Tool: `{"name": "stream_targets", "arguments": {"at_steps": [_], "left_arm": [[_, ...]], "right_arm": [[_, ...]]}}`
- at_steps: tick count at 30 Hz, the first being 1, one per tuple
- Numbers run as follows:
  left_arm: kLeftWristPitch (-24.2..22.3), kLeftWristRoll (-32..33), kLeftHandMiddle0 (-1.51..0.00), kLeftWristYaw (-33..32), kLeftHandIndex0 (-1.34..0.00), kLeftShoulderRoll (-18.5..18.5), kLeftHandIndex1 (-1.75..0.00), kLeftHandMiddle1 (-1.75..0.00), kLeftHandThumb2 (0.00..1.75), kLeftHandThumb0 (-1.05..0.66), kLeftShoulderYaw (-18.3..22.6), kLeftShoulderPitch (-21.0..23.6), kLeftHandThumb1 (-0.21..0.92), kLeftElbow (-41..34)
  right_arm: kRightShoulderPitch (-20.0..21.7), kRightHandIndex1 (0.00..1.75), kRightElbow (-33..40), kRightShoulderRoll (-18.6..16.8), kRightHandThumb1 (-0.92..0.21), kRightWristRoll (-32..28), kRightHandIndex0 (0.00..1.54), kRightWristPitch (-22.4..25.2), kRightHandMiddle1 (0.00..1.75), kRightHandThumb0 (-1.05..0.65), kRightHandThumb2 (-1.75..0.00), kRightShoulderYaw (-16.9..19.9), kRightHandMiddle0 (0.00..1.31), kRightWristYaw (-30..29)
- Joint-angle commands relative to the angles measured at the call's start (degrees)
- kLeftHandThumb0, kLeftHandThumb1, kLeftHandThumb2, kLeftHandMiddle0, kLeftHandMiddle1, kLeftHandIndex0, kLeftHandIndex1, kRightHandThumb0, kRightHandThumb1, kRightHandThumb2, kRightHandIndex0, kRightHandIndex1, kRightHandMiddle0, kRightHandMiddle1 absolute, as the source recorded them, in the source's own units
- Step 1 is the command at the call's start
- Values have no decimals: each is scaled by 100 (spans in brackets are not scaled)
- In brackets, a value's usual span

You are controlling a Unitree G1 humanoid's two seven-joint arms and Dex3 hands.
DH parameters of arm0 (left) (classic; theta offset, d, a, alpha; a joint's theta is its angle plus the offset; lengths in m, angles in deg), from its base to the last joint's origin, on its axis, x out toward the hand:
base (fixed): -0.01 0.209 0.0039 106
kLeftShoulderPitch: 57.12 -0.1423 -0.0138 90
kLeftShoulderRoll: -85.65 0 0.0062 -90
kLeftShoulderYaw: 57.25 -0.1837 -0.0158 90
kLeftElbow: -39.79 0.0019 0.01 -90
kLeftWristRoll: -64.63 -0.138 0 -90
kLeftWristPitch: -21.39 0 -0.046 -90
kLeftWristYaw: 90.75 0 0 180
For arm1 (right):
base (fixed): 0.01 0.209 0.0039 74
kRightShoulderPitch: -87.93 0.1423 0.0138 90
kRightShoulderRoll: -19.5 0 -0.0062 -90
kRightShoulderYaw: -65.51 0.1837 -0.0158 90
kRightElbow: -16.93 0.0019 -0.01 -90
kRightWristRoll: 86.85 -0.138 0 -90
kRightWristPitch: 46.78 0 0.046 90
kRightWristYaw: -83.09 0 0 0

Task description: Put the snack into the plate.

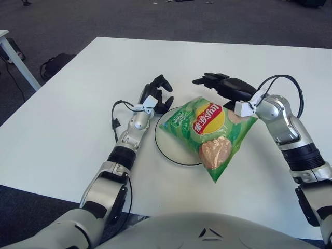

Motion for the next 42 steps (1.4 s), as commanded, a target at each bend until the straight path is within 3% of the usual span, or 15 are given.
{"name": "stream_targets", "arguments": {"at_steps": [1,10,17,22,26,33,37,42], "left_arm": [[-107,-10,-123,136,-60,8,-175,-175,129,-47,-91,-642,34,419],[-168,-12,-122,117,-60,-15,-175,-175,130,-47,-83,-642,33,409],[-76,-15,-123,93,-60,-7,-175,-175,130,-48,-76,-623,33,471],[-65,-32,-123,112,-61,32,-175,-175,131,-48,-84,-621,32,464],[-106,-27,-123,145,-61,54,-175,-175,131,-48,-86,-606,32,480],[-78,-22,-123,175,-61,91,-175,-175,131,-48,-91,-586,32,522],[-66,-25,-124,171,-61,93,-175,-175,131,-48,-91,-582,32,532],[-83,-27,-124,175,-60,116,-175,-175,131,-48,-83,-588,33,516]], "right_arm": [[-48,7,32,-131,-69,131,8,147,65,-80,-60,-66,0,-141],[-83,11,90,-184,-72,178,10,354,69,-83,-59,-73,0,-226],[-379,20,412,177,-77,-180,9,443,65,-81,-56,426,0,-53],[-550,38,427,353,-81,-435,2,476,67,-83,-51,805,0,-50],[-546,44,495,390,-81,-566,0,654,71,-85,-49,918,0,60],[-338,55,17,857,-83,-1030,0,409,77,-88,-47,1221,0,427],[-300,58,-122,947,-82,-1171,0,334,80,-88,-47,1249,0,500],[-271,60,79,1217,-80,-1561,0,674,88,-88,-46,1497,0,895]]}}
